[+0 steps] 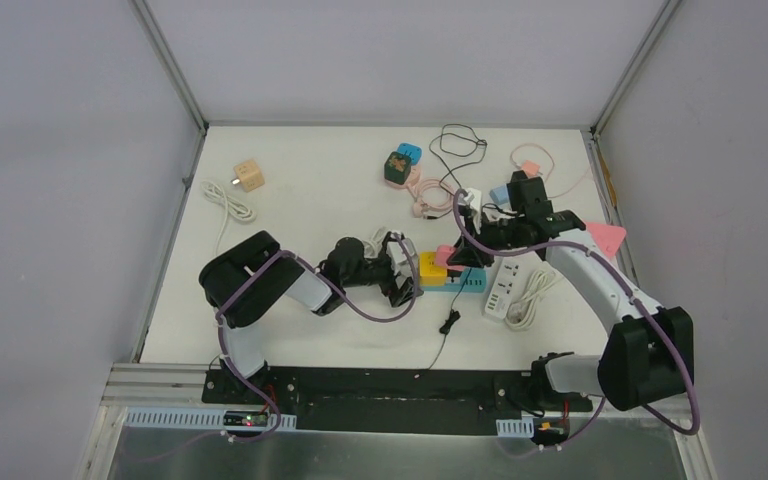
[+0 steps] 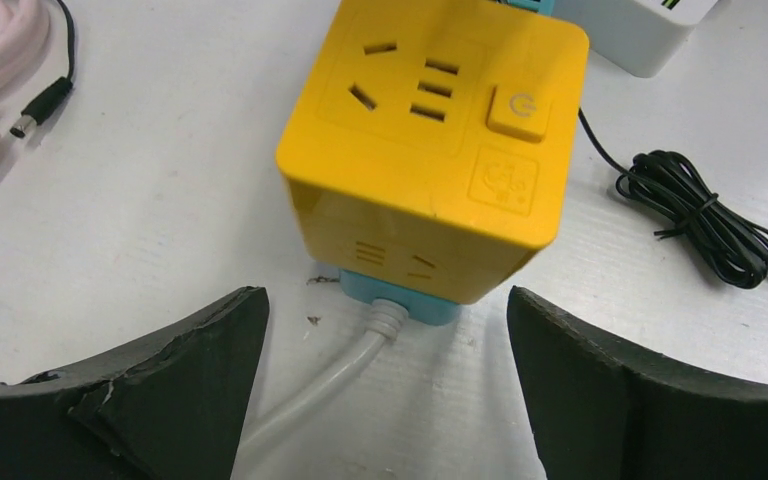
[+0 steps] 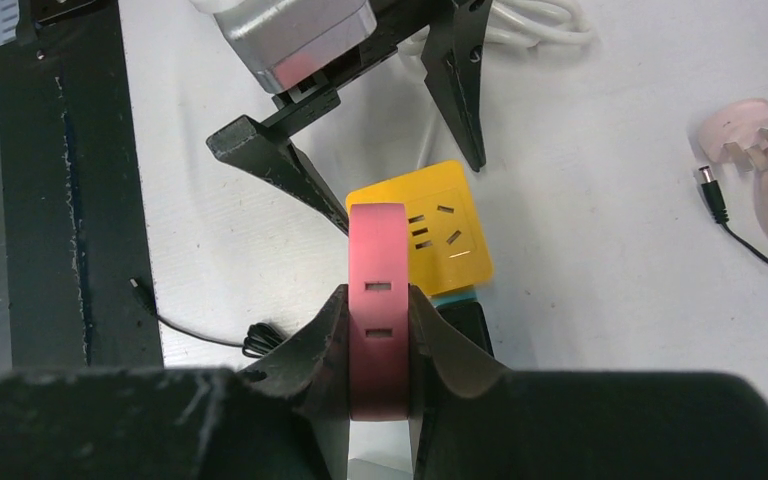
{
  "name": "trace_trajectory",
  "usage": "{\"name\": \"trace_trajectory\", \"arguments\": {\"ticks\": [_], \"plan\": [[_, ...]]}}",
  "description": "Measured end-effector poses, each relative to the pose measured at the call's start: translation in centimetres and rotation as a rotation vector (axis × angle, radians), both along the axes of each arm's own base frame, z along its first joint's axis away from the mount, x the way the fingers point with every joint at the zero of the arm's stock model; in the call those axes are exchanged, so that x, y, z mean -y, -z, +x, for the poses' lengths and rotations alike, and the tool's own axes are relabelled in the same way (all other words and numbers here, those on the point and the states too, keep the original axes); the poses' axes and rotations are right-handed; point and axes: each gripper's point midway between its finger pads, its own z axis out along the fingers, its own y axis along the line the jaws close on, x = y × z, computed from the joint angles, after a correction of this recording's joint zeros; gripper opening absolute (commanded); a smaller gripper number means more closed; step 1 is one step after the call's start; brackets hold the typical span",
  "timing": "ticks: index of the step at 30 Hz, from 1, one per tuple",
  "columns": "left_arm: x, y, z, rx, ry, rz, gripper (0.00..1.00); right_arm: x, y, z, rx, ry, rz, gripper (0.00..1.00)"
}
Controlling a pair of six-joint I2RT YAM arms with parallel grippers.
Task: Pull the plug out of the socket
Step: Remove the plug from the socket, then place the plug at the center of the board.
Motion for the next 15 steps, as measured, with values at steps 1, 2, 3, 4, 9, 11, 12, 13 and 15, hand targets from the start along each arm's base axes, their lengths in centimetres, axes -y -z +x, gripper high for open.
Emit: {"name": "trace_trajectory", "arguments": {"ticks": [1,2,3,4,9,11,12,13,15], "plan": [[-0.2,0.1,-0.1,-0.001,-0.007,0.000,0.93,0.1,0.1,-0.1,-0.006,-0.003,0.000,0.00],[-0.3,0.2,-0.1,-0.002,-0.010,0.000,0.93,0.1,0.2,-0.1,-0.012,-0.007,0.001,0.00],[-0.4,0.2,-0.2,0.000,-0.012,-0.003,0.93,0.1,0.2,-0.2,-0.015,-0.011,0.003,0.00],[-0.5,0.2,-0.2,0.003,-0.015,-0.009,0.94,0.2,0.3,-0.2,-0.020,-0.014,0.004,0.00],[-0.9,-0.4,-0.4,-0.001,-0.026,-0.042,0.99,0.2,0.5,-0.6,-0.041,-0.035,0.007,0.00],[-1.1,-0.7,-0.2,-0.010,-0.037,-0.059,0.99,0.2,0.6,-0.7,-0.050,-0.041,0.008,0.00],[-1.2,-1.0,-0.1,-0.015,-0.043,-0.066,0.99,0.2,0.6,-0.7,-0.054,-0.042,0.008,0.00],[-1.3,-1.2,0.1,-0.025,-0.051,-0.077,0.99,0.2,0.6,-0.7,-0.059,-0.044,0.007,0.00],[-1.6,-2.0,0.4,-0.044,-0.066,-0.100,0.99,0.2,0.6,-0.7,-0.065,-0.044,0.005,0.00]]}}
